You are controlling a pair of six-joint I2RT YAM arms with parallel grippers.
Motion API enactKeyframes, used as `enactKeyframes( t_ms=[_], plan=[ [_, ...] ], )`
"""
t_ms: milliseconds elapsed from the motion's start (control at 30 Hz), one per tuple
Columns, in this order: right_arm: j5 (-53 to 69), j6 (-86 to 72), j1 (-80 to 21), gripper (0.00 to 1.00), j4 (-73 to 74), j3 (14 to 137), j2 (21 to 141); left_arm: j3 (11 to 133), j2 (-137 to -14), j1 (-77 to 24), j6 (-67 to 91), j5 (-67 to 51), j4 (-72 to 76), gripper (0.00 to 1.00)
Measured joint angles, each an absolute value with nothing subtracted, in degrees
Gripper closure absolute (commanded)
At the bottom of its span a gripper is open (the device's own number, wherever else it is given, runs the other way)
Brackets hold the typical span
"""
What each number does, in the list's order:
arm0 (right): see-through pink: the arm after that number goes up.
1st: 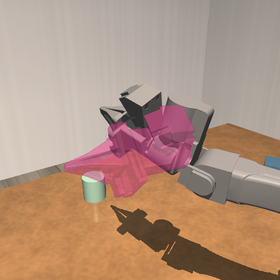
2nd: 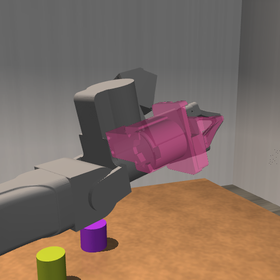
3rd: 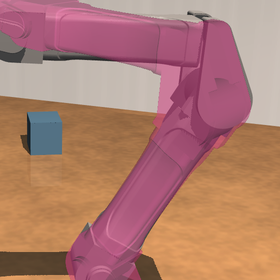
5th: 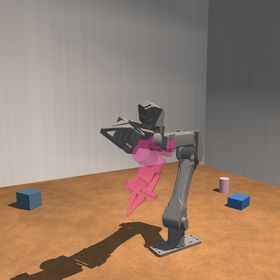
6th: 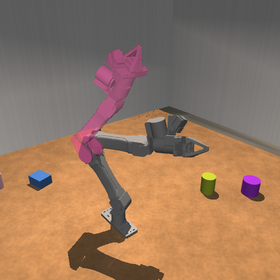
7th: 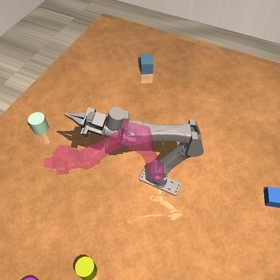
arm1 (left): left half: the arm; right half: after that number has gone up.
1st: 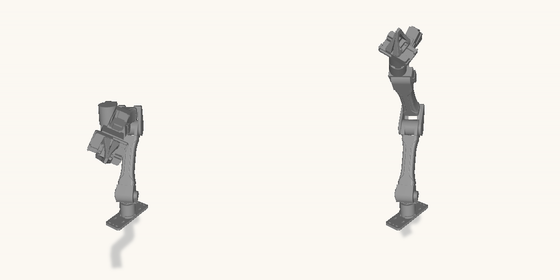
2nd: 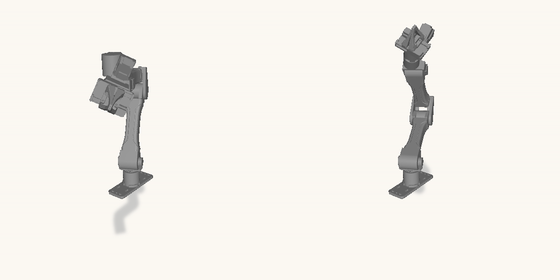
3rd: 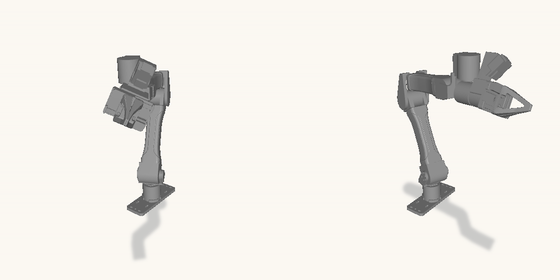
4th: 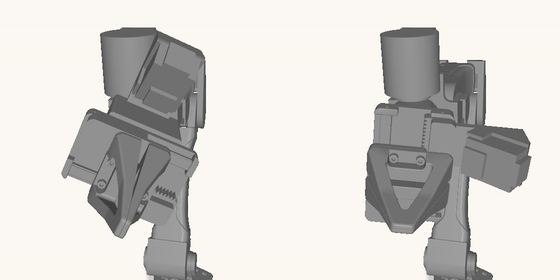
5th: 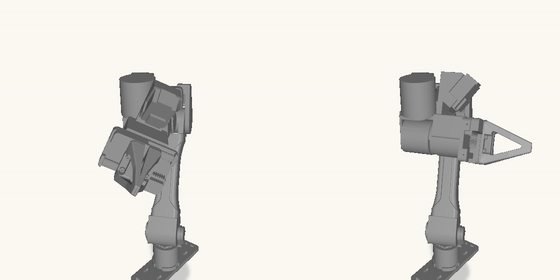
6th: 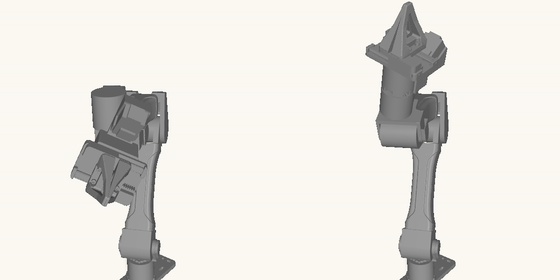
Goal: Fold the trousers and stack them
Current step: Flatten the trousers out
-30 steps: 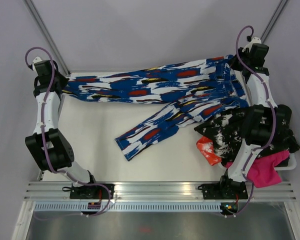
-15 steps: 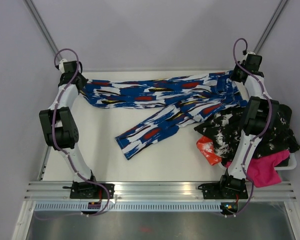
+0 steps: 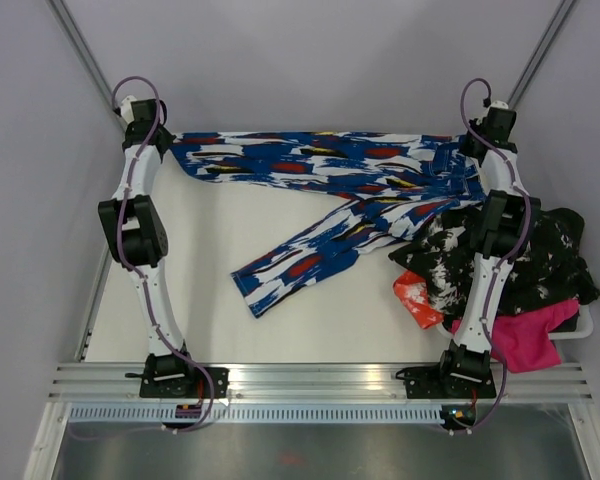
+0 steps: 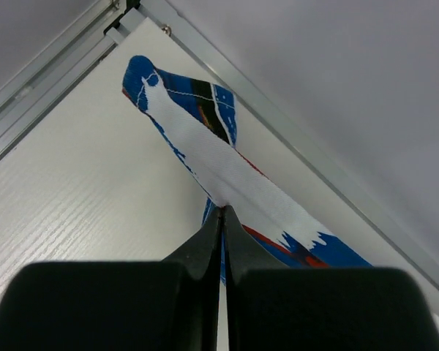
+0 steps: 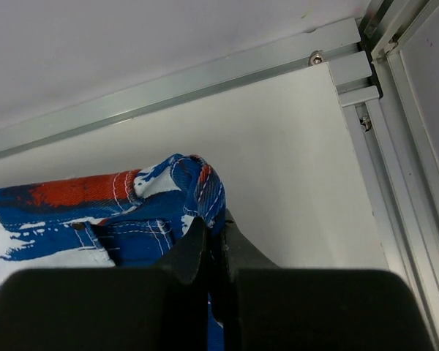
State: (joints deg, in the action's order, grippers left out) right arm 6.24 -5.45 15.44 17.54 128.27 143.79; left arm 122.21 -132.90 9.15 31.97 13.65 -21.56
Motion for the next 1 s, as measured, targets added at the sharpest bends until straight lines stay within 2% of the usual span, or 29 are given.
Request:
enactKeyframes(
  t_ms=[300, 500, 700, 1000],
  plan=[
    [6.85, -11.70, 16.01, 1.00, 14.70, 134.02, 149.18, 129.78, -140.18, 9.04, 32.91, 13.67, -25.65, 0.98],
    [8.29, -14.83, 16.03, 1.00, 12.34, 135.20, 150.39, 131.00, -140.38, 8.80, 38.24, 18.28, -32.91, 0.98],
    [8.80, -14.92, 15.73, 1.00, 10.76, 134.28, 150.08, 127.33, -133.53, 7.46, 38.13, 24.93, -39.59, 0.98],
    [8.47, -14.81, 14.90, 1.00, 5.85, 122.04, 143.39, 134.39, -121.19, 4.05, 39.92, 34.68, -58.43, 0.98]
  ],
)
